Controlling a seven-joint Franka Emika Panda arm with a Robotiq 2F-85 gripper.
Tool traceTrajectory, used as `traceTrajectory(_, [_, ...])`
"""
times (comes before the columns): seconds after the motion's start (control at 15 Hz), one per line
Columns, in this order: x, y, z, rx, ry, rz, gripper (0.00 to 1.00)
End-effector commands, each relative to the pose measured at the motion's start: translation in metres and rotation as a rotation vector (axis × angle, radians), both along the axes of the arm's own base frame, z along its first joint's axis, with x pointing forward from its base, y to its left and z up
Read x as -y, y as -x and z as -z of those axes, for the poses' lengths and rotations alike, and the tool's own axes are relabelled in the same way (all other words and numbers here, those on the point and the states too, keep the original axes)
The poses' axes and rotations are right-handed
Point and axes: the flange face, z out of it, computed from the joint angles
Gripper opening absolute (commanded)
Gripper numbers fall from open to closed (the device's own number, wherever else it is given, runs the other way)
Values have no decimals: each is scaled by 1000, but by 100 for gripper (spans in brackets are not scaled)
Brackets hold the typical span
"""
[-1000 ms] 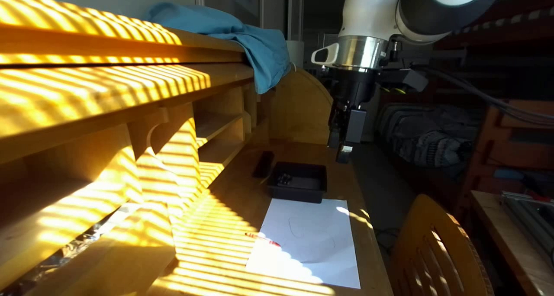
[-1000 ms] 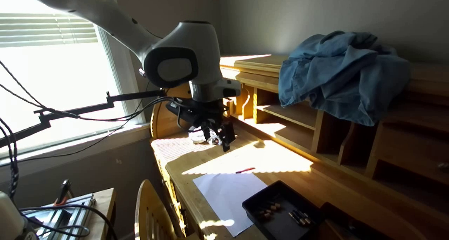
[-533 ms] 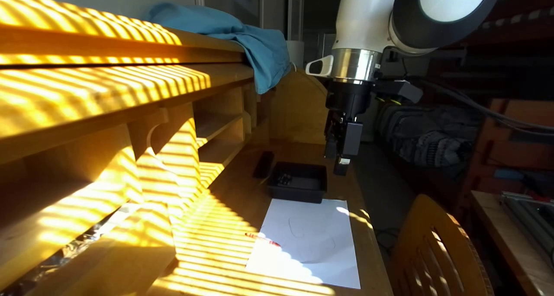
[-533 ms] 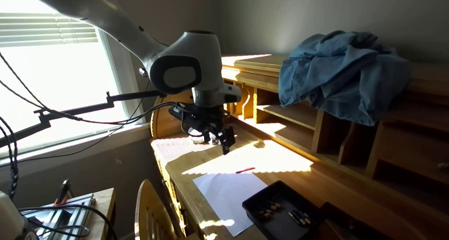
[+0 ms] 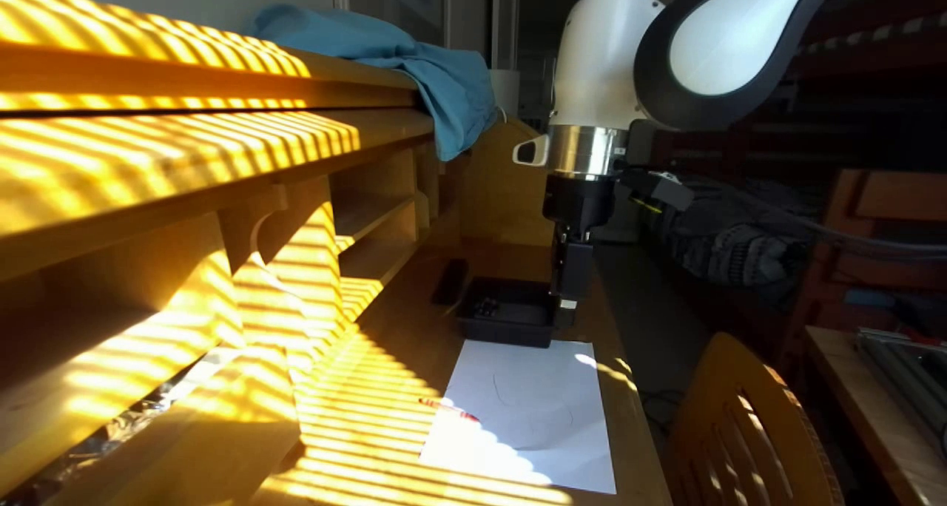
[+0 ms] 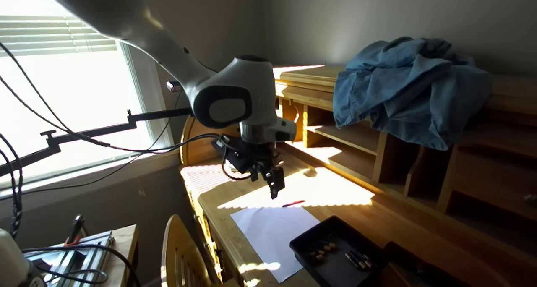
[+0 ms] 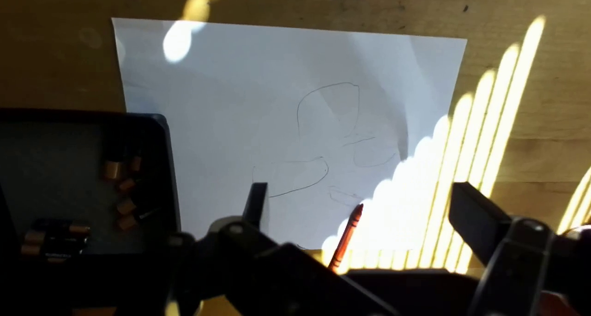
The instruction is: Put the red crayon on the shelf
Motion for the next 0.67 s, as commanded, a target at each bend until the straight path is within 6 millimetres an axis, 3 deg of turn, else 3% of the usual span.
traceTrajectory(0.0, [-10, -30, 31, 35, -9, 52, 100])
traceTrajectory(0.6, [-36, -74, 75, 137, -47, 51, 100])
